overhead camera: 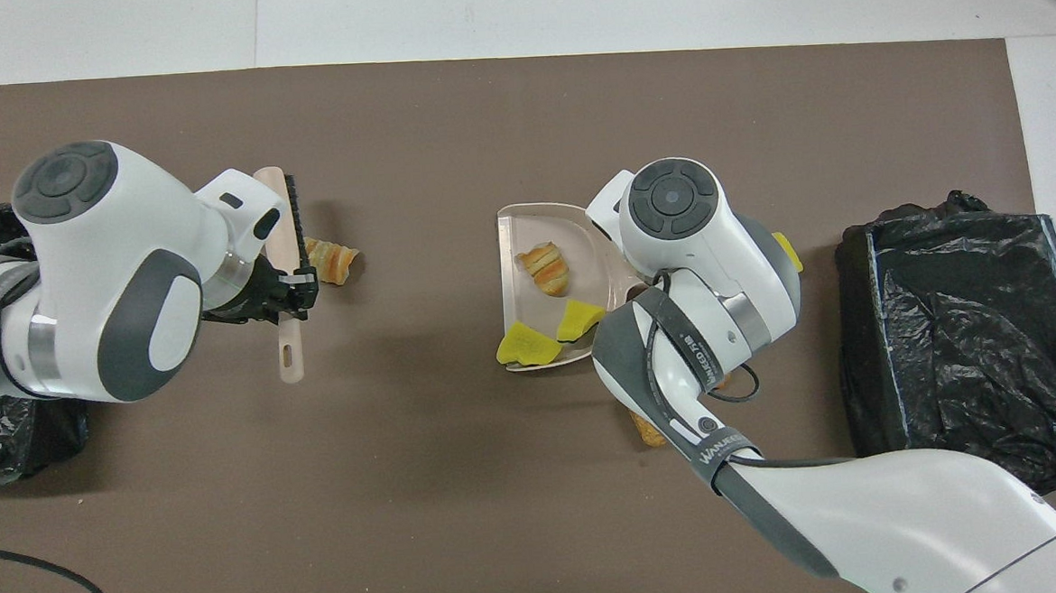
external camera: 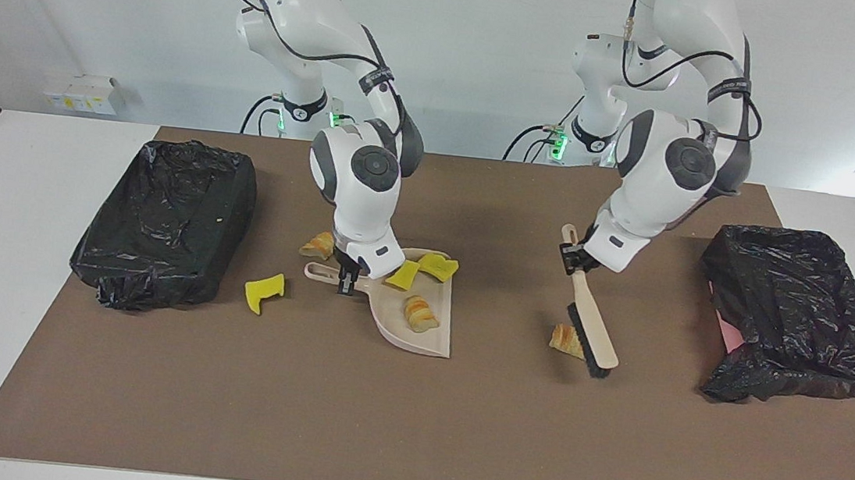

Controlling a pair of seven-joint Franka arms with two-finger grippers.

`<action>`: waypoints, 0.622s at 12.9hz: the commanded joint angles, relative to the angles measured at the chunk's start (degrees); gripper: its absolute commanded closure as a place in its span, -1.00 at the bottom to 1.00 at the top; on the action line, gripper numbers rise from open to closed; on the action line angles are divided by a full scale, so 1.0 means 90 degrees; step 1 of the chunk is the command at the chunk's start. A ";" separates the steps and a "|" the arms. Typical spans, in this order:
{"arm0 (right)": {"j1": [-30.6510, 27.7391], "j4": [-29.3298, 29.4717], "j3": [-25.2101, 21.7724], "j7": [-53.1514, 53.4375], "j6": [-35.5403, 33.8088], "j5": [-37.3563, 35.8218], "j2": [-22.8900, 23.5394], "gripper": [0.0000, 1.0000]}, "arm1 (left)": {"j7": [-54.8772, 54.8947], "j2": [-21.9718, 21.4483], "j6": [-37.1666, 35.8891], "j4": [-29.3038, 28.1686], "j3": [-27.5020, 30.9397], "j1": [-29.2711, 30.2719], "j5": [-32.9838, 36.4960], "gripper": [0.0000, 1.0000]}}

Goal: Sweep and dump trash in bin
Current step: 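Sweep the remaining chunk into the dustpan with the left gripper's brush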

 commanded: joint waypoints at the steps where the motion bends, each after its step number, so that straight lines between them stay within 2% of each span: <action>1: -0.0046 -0.0215 0.0037 0.0273 0.0195 -0.0140 -0.0097 1.00 | 0.0636 0.0194 0.0050 0.0008 -0.0068 0.0345 0.0418 1.00; 4: -0.0046 -0.0215 0.0037 0.0273 0.0195 -0.0140 -0.0097 1.00 | 0.0638 0.0264 0.0401 -0.0448 -0.0087 0.0221 0.0497 1.00; 8: -0.0046 -0.0215 0.0037 0.0273 0.0195 -0.0130 -0.0097 1.00 | 0.0336 0.0224 0.0626 -0.0743 -0.0126 -0.0657 0.0225 1.00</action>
